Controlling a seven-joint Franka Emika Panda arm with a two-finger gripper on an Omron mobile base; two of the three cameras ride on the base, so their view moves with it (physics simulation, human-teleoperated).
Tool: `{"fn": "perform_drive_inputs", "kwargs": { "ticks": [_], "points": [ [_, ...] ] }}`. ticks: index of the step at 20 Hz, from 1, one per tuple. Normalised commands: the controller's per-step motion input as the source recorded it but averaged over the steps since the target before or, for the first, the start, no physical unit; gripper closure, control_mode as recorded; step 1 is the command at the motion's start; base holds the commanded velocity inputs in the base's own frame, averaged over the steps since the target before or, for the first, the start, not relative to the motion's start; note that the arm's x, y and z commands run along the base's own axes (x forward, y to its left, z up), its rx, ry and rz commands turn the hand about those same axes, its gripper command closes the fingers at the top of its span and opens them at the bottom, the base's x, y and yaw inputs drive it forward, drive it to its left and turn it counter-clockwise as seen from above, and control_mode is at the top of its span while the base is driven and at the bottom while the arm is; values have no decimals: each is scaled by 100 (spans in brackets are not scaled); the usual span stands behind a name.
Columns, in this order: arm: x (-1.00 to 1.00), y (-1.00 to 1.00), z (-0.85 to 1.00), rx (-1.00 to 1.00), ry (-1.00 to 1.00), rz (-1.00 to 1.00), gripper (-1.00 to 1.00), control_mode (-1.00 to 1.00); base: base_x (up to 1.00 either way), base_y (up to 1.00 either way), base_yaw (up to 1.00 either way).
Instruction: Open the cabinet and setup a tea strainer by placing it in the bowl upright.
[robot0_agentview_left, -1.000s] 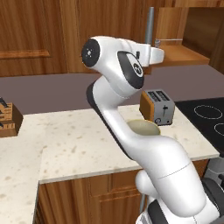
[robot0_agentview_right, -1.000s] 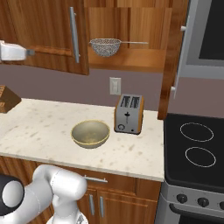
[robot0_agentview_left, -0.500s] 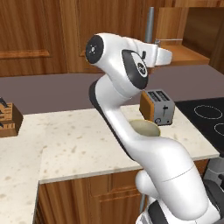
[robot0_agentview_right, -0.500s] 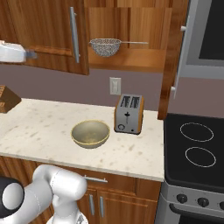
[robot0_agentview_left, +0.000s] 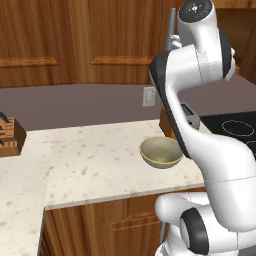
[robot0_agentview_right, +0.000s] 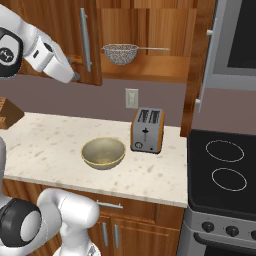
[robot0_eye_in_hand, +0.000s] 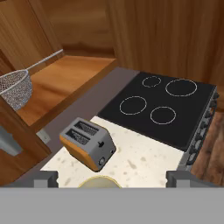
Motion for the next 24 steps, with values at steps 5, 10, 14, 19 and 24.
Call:
{"fn": "perform_drive_inputs", "kwargs": {
  "ticks": [5,10,14,19,24],
  "points": [
    [1,-50,0,43,1,0,-100,-100,0,0,0],
    [7,-10,-1,5,-1,9,-100,-100,0,0,0],
    [7,0,-3,-3,-4,19,-100,-100,0,0,0],
    [13,-8,-5,2,-16,29,-100,-100,0,0,0],
    [15,-2,0,1,-16,28,-100,-100,0,0,0]
  ]
}}
